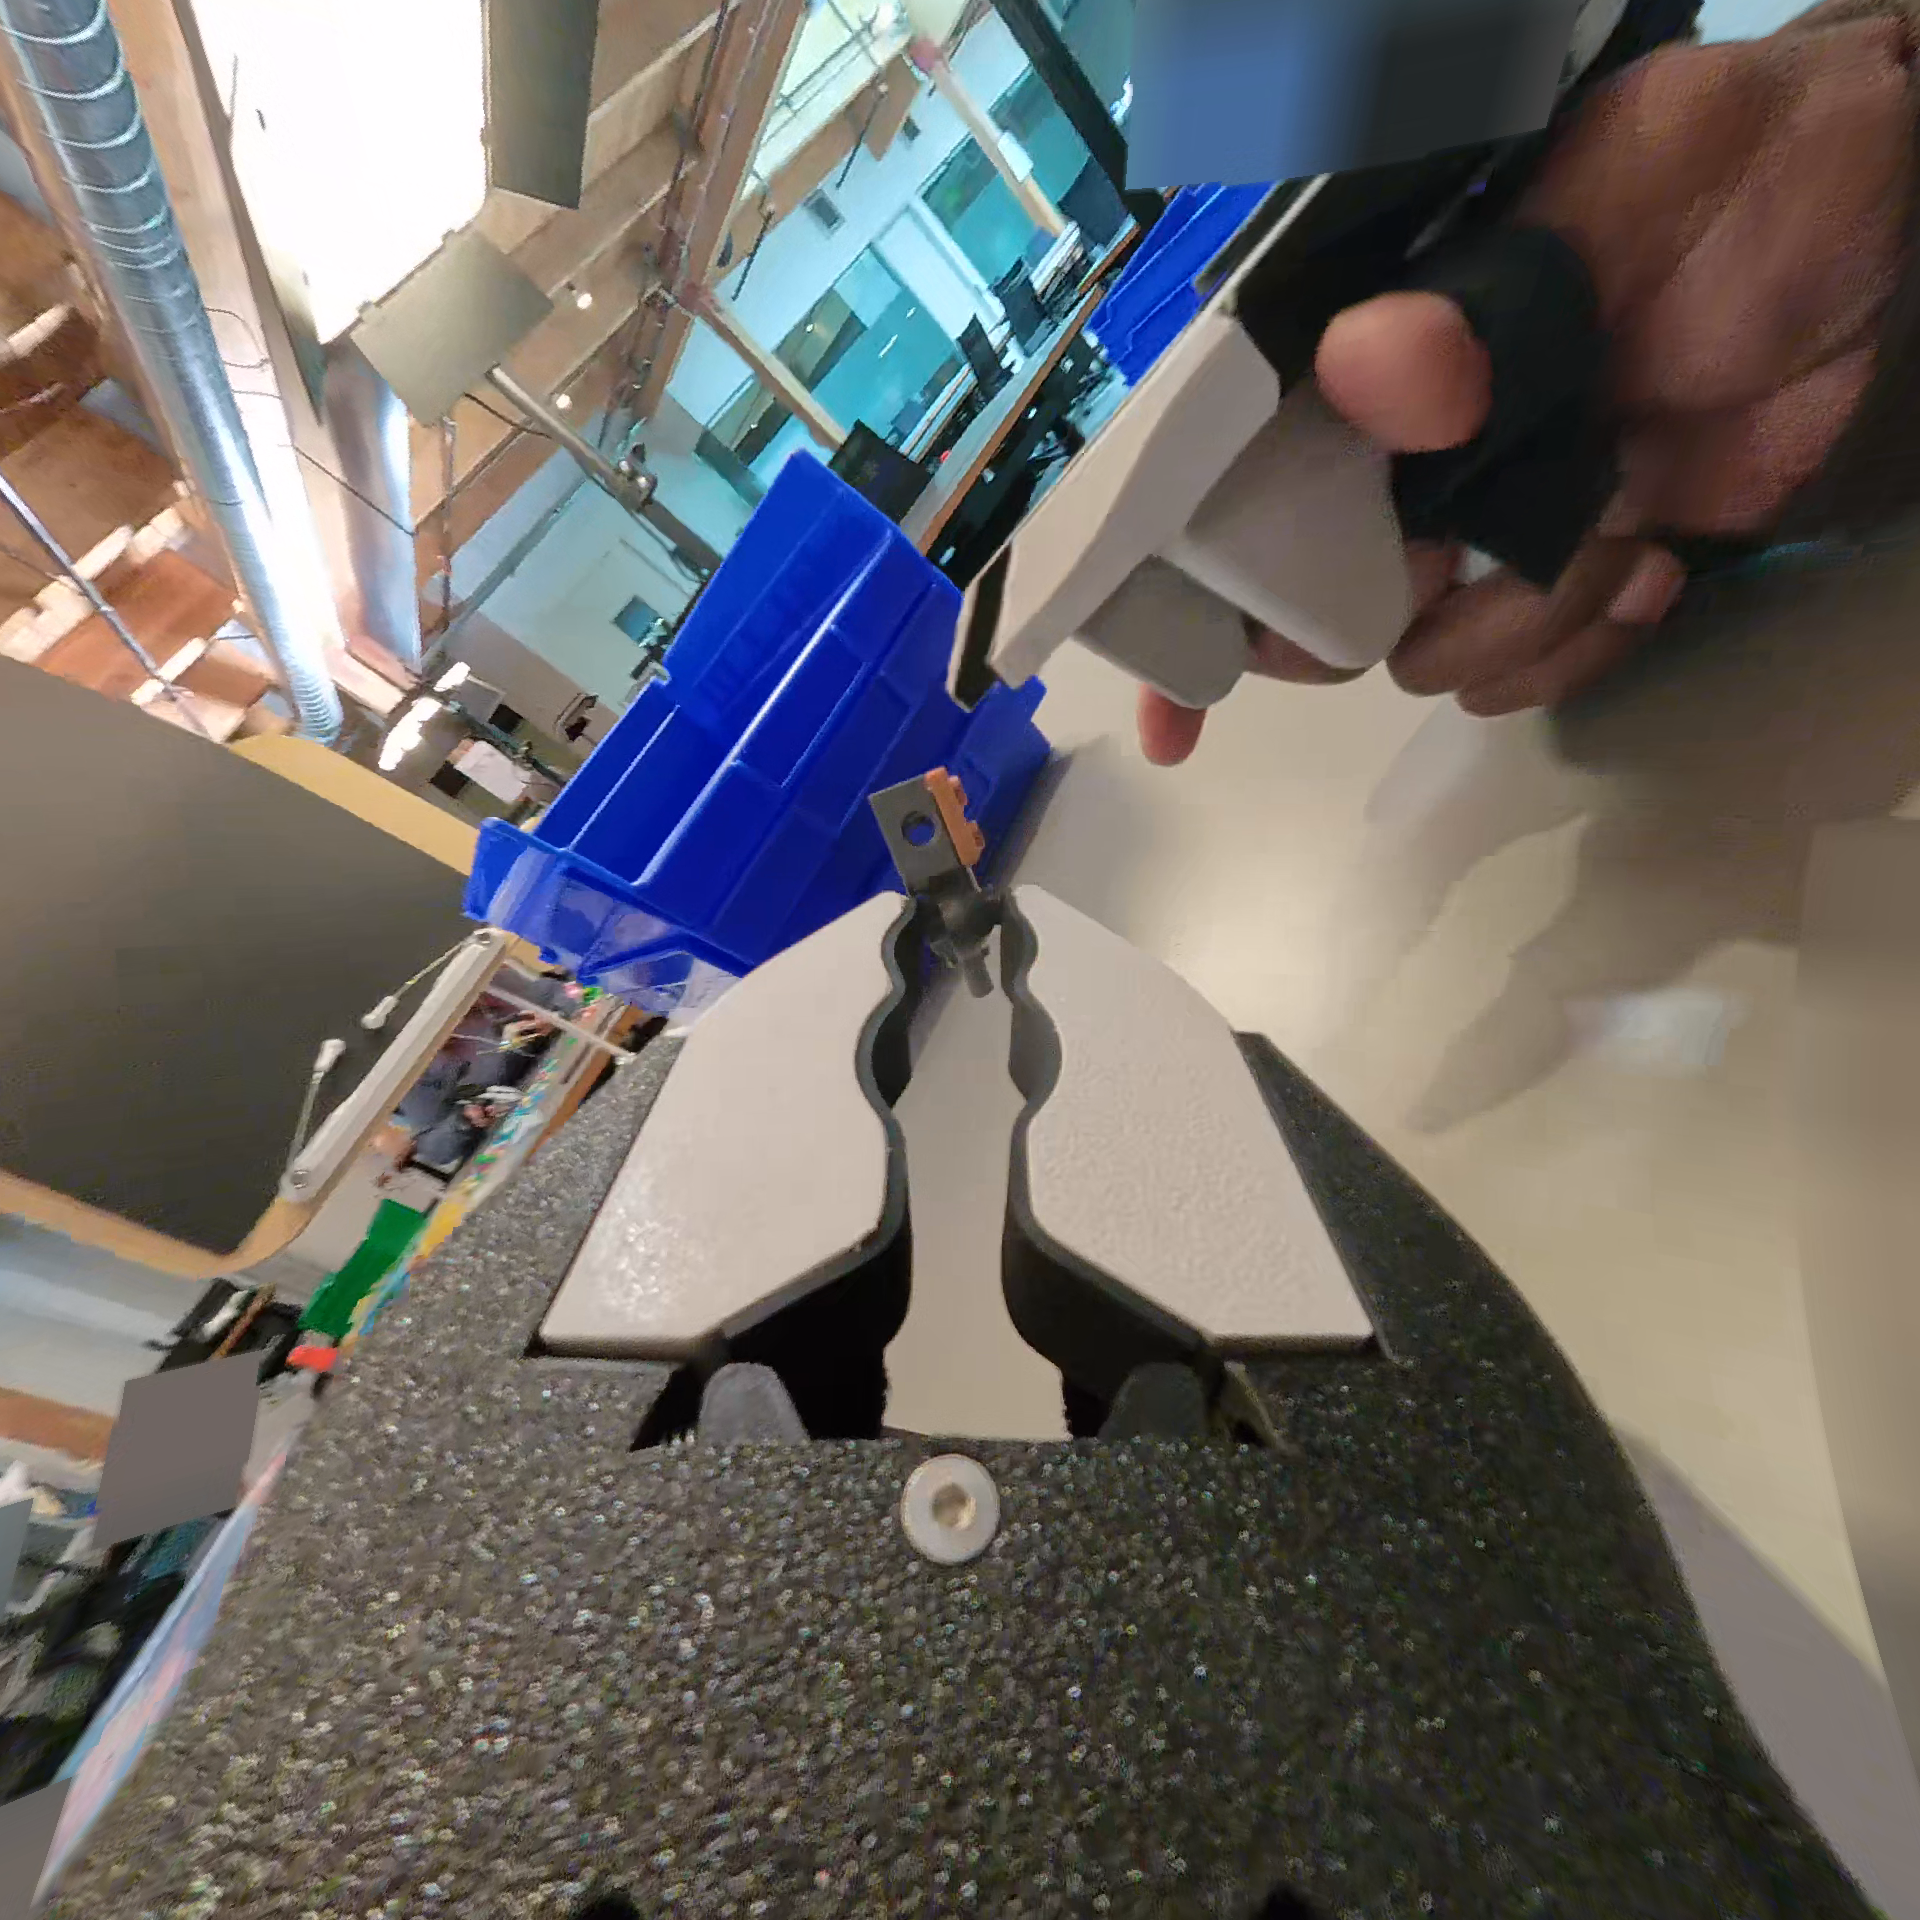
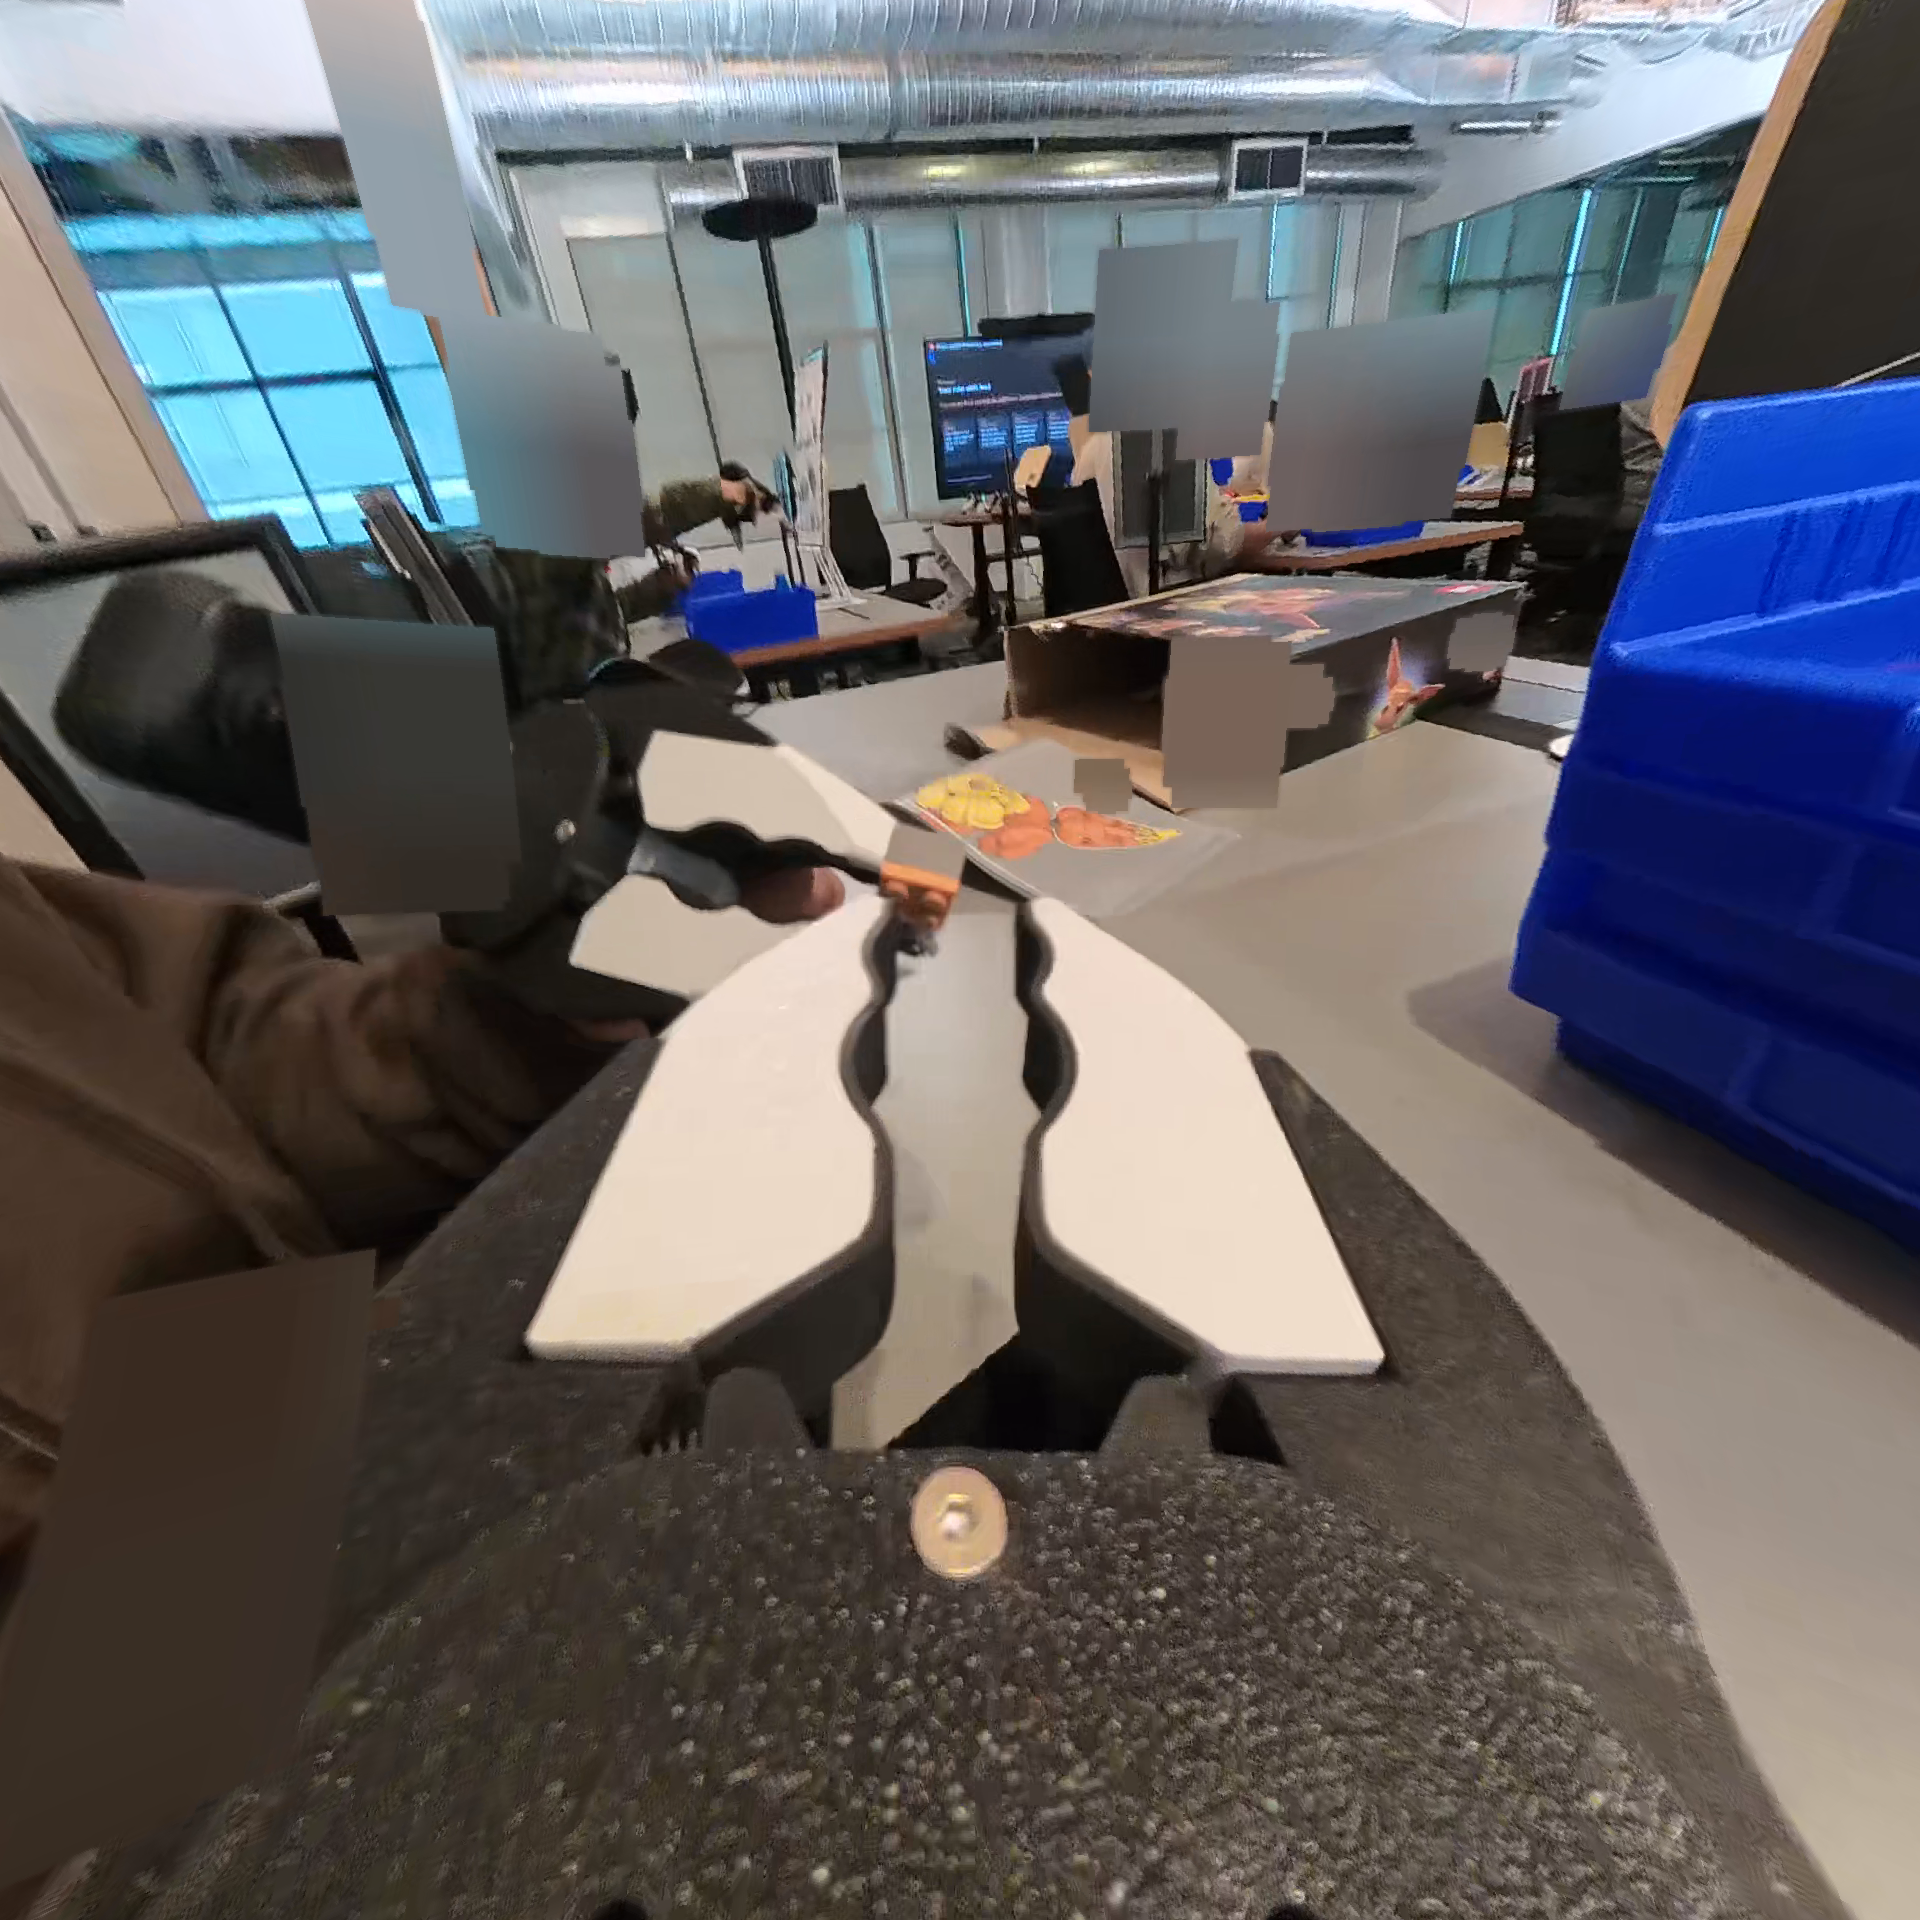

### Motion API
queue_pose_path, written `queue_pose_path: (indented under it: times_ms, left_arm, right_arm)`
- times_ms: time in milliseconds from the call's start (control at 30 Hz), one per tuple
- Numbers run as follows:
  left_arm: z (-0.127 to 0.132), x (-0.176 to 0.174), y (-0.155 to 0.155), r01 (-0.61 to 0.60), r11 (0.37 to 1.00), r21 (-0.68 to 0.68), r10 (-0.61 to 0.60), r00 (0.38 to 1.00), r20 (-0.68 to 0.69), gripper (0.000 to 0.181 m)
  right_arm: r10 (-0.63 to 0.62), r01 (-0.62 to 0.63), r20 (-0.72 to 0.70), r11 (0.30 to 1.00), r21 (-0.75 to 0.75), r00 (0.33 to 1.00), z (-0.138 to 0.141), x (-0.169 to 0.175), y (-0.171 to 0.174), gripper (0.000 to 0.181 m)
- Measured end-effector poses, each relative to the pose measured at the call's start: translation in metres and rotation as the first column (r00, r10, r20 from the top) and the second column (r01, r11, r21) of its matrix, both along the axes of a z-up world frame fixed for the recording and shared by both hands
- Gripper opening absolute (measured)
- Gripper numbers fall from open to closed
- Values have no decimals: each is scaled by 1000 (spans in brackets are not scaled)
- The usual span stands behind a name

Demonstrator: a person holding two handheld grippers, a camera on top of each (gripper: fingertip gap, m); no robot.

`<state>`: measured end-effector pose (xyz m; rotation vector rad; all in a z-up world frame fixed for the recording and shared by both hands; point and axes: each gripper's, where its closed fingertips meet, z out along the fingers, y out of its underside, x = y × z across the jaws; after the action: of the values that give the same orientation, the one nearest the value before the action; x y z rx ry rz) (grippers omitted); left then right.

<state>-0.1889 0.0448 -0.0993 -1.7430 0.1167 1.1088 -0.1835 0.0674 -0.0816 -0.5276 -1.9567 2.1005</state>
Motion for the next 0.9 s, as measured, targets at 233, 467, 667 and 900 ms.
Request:
queue_pose_path:
  times_ms: [233, 467, 667, 900]
  left_arm:
    - [3, 6, 7, -62, 997, -47, 54, 987, -154, 14]
    - [1, 10, 6, 15, 999, -44, -18, 996, -82, 14]
    - [-11, 13, 6, 92, 990, -104, -91, 996, 15, 14]
    - [-16, 15, 9, 159, 984, -83, -152, 984, 93, 14]
  right_arm:
    - [14, -15, 21, 1000, 27, 1000, -7, 7, -26, 28]
    - [-19, 30, -95, 993, 117, 995, -10, 9, -27, 17]
    - [52, -4, -171, 963, 270, 984, -23, 14, -27, 17]
    - [99, -47, -157, 951, 305, 983, -28, 17, -23, 17]
